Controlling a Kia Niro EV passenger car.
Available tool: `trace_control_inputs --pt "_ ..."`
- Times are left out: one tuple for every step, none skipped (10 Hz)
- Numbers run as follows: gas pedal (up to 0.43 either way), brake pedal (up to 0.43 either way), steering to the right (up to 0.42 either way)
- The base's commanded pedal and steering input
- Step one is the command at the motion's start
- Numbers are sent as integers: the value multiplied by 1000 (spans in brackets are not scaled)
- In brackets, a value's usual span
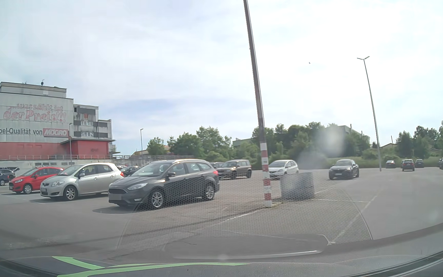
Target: Follow the waypoints while adhering to traffic rules and regulations
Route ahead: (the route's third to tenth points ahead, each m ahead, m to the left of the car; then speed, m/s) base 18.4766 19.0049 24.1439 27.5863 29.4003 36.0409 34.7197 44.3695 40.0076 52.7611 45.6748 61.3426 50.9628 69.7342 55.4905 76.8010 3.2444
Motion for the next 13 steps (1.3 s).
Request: trace_control_inputs --pt "67 0 -563" --pt "67 0 -558" --pt "67 0 -552" --pt "79 0 -549" --pt "79 0 -546" --pt "79 0 -541" --pt "79 0 -538" --pt "79 0 -534" --pt "79 0 -529" --pt "79 0 -523" --pt "79 0 -518" --pt "79 0 -510" --pt "79 0 -504"
